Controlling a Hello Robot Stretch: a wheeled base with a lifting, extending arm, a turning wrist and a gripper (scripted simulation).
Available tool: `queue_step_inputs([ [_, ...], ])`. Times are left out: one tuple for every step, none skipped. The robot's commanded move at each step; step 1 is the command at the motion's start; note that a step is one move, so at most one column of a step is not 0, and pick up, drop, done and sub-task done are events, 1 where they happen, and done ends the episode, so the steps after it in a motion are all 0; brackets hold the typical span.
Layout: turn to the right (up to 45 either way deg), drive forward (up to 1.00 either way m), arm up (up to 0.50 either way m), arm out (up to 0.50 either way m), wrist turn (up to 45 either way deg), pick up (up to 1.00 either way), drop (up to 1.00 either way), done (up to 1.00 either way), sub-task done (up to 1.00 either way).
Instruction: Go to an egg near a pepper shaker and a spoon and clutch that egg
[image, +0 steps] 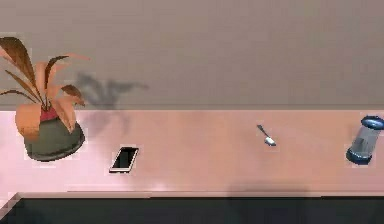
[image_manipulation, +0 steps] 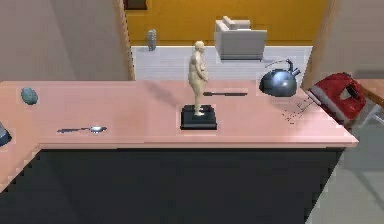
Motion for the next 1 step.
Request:
queue_step_inputs([
  [45.0, 0.0, 0.0, 0.0, 0.0, 0.0, 0.0, 0.0, 0.0],
])
